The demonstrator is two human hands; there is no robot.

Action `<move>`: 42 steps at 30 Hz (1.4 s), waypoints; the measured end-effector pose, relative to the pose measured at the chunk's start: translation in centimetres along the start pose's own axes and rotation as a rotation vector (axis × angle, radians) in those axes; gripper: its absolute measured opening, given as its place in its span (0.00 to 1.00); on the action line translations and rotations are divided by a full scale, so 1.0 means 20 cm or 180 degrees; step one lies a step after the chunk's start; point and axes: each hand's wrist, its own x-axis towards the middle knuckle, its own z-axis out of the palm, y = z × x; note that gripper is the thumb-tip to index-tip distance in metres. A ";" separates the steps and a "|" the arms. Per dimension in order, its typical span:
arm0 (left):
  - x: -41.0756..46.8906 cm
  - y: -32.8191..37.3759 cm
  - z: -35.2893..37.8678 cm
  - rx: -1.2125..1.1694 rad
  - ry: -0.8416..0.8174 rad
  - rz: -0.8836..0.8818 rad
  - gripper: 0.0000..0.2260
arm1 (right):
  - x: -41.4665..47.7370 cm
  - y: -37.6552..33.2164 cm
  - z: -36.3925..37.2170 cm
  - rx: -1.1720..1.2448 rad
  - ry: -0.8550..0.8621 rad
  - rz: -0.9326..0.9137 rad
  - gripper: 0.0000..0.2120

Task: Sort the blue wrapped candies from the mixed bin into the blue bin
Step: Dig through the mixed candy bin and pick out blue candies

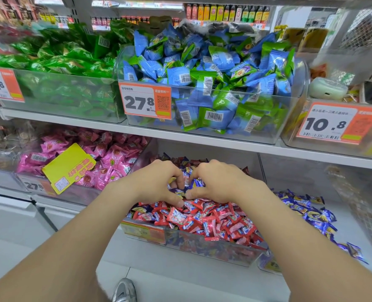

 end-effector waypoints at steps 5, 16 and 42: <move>0.00 0.01 -0.01 0.0043 0.0029 -0.0006 0.08 | 0.00 0.00 0.00 0.0159 0.0190 0.0048 0.12; 0.02 0.05 -0.02 -0.0225 0.0844 -0.0236 0.13 | -0.12 0.10 0.00 0.0696 0.0908 0.0710 0.29; 0.49 1.24 0.52 -0.0275 0.0546 0.0392 0.14 | -0.96 0.92 0.16 0.3278 0.1000 0.1961 0.20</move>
